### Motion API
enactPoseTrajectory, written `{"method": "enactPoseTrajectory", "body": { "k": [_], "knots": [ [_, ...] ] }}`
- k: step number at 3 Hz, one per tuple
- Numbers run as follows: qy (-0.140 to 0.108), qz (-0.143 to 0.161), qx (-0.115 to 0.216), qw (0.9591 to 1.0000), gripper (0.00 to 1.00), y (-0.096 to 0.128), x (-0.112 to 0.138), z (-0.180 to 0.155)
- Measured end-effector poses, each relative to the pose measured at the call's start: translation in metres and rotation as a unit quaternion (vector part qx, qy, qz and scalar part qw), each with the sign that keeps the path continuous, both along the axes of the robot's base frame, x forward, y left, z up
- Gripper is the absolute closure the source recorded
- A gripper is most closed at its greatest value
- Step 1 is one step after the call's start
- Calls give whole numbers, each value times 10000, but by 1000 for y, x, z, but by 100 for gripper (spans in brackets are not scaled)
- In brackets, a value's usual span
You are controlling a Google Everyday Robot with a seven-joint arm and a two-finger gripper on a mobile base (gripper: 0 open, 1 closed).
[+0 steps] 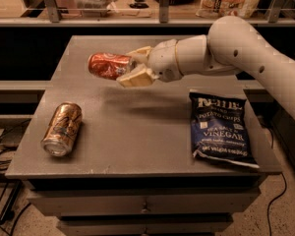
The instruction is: Move coke can near orange can
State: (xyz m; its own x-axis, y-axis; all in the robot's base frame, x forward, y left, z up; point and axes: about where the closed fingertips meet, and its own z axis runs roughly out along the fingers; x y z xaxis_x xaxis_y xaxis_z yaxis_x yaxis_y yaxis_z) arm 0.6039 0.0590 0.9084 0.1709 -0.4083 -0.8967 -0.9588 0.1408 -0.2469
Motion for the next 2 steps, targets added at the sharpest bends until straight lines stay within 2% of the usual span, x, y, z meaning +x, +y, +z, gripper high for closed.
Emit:
{"method": "enactPoseTrajectory", "body": {
  "k": [1, 2],
  "knots": [
    [171, 290, -25, 9994, 88, 11, -24, -22],
    [366, 409, 115, 9984, 72, 20, -40, -45]
  ]
}}
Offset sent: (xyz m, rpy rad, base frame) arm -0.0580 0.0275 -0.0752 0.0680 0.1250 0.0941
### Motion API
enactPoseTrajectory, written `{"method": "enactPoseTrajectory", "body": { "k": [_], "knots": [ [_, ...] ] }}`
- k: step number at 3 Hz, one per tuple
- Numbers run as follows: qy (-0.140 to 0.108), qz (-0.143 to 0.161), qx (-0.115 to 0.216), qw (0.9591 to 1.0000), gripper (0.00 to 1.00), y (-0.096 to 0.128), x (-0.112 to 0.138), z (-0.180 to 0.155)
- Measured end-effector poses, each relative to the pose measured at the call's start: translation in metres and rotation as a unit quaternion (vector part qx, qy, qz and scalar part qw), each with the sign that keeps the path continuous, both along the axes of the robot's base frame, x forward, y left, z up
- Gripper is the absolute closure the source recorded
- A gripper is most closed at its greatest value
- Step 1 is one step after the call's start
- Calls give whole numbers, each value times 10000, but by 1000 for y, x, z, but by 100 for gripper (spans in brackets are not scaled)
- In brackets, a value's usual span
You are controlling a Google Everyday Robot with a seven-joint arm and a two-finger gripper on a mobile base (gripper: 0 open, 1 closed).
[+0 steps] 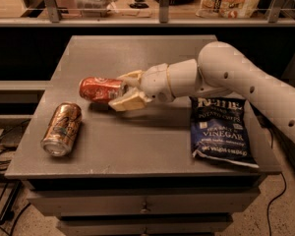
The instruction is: Move coke can near orange can
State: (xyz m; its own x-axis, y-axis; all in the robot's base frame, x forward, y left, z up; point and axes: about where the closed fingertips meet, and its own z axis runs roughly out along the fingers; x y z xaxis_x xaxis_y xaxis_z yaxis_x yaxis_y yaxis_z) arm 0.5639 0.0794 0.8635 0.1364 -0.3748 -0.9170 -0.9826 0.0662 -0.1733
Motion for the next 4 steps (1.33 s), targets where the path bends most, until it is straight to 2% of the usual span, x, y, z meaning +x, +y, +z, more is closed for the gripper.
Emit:
{"method": "enactPoseTrajectory", "body": {
  "k": [1, 2, 3, 4],
  "knots": [
    [158, -7, 167, 9997, 48, 7, -10, -19],
    [215, -78, 319, 9992, 24, 11, -13, -28],
    [166, -128, 418, 9989, 3, 13, -17, -27],
    [-3, -111, 496, 9987, 0, 15, -22, -16]
  ]
}}
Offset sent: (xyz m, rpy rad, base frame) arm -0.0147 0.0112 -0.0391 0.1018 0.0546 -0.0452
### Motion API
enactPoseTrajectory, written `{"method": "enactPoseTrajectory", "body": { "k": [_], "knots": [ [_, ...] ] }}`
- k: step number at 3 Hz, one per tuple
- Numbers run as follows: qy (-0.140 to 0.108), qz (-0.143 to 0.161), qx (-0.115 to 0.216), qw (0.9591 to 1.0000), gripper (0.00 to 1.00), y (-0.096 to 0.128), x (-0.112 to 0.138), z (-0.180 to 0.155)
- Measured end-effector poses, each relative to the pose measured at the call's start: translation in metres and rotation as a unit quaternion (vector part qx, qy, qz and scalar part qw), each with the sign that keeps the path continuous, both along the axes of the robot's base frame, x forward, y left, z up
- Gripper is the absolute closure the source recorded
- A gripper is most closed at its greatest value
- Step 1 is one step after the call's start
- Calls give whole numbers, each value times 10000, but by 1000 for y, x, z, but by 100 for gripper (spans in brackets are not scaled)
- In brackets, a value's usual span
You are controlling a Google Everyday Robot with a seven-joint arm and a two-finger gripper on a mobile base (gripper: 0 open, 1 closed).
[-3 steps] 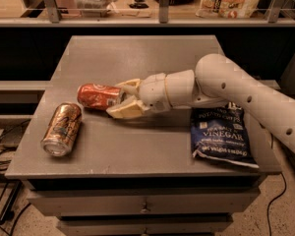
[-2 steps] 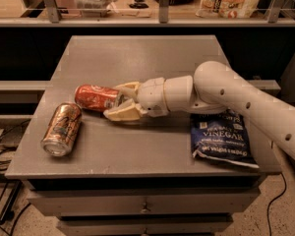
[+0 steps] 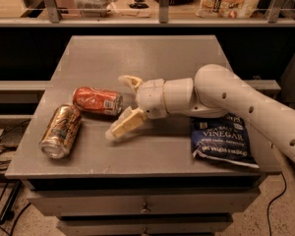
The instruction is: Move coke can near orange can
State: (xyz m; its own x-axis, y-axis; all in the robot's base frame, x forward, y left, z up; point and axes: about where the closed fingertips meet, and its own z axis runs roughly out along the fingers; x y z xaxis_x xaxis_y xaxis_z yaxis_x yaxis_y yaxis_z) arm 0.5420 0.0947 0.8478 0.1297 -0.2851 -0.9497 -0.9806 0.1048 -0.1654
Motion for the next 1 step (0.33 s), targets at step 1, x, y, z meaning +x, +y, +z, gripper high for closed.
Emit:
{"method": "enactPoseTrajectory", "body": {
  "k": [1],
  "knots": [
    [-20, 5, 7, 10000, 0, 0, -1, 1]
  ]
}}
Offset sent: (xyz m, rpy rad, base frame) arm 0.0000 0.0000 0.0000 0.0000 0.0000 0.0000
